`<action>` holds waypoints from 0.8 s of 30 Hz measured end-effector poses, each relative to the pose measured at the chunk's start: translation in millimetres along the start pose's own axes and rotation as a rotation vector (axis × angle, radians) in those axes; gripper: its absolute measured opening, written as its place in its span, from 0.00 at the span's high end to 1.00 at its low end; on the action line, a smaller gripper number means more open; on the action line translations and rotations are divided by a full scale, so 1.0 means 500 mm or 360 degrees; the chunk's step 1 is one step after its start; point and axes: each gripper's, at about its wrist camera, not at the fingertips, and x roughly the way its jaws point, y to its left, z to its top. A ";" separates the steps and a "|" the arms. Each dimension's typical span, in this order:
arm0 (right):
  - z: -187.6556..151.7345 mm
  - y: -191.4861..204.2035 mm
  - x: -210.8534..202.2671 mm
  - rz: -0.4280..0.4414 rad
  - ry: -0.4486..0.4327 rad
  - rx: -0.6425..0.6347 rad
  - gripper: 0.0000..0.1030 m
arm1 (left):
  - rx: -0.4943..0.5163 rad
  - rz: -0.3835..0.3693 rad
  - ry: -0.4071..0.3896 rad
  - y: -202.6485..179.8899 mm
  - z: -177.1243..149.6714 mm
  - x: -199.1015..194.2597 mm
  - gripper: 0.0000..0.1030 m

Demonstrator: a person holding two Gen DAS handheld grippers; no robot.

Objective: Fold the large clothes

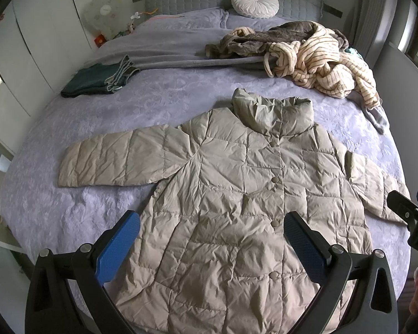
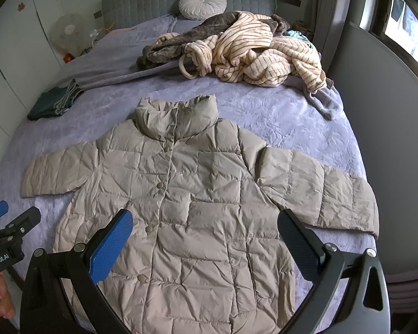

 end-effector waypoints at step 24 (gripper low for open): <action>0.012 0.010 0.000 -0.0005 0.0020 0.0002 0.00 | -0.0010 0.0004 0.0029 0.007 -0.004 0.016 0.00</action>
